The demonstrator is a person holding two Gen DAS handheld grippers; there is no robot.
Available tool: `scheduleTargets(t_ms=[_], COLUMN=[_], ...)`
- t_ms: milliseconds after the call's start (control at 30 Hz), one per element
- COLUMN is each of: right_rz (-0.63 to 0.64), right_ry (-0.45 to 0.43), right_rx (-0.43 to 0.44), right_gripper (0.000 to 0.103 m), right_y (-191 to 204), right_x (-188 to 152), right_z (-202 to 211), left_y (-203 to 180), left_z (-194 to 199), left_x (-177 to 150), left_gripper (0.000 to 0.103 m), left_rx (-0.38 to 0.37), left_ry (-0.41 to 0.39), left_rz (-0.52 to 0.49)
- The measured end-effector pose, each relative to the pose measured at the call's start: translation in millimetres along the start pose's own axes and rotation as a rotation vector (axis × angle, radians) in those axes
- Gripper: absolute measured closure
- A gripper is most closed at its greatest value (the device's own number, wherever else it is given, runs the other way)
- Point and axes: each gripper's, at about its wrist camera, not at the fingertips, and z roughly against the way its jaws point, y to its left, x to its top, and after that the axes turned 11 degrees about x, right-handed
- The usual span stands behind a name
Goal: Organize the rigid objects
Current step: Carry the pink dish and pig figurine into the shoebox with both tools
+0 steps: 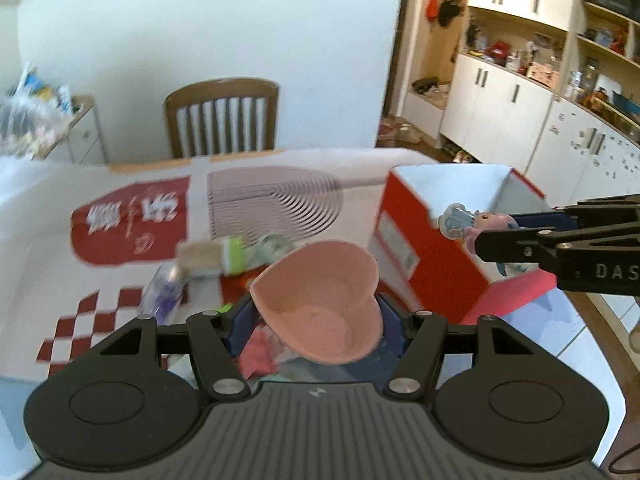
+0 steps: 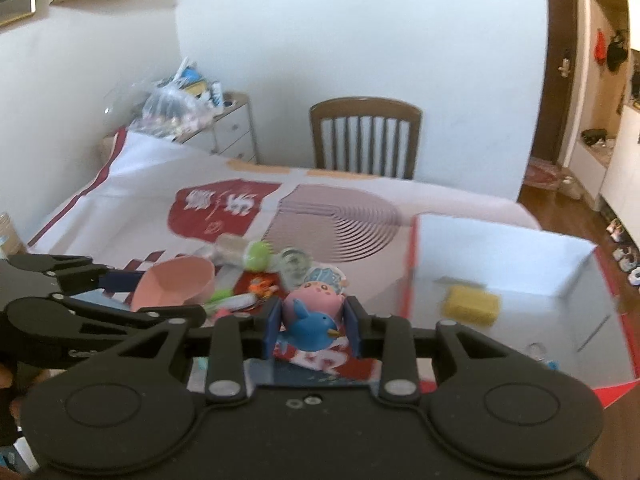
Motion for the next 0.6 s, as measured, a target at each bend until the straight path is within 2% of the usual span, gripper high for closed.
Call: scheduleTargets(t_ms=[100, 433, 600], right_rz=[-0.003, -0.037, -0.04], right_ry=[-0.025, -0.061, -0.056], right_rx=[-0.021, -0.071, -0.089], right_gripper=[0.071, 0.071, 0.071], right_y=[-19, -82, -112], right_x=[3, 0, -5], right_z=[11, 35, 41], left_y=[-21, -88, -126], left_z=[0, -17, -37], left_x=[13, 43, 47], left_gripper=[0.039, 0.039, 0.039], left_rx=[-0.001, -0.041, -0.044], left_ry=[-0.029, -0.049, -0.022], left_rz=[-0.04, -0.1, -0.139])
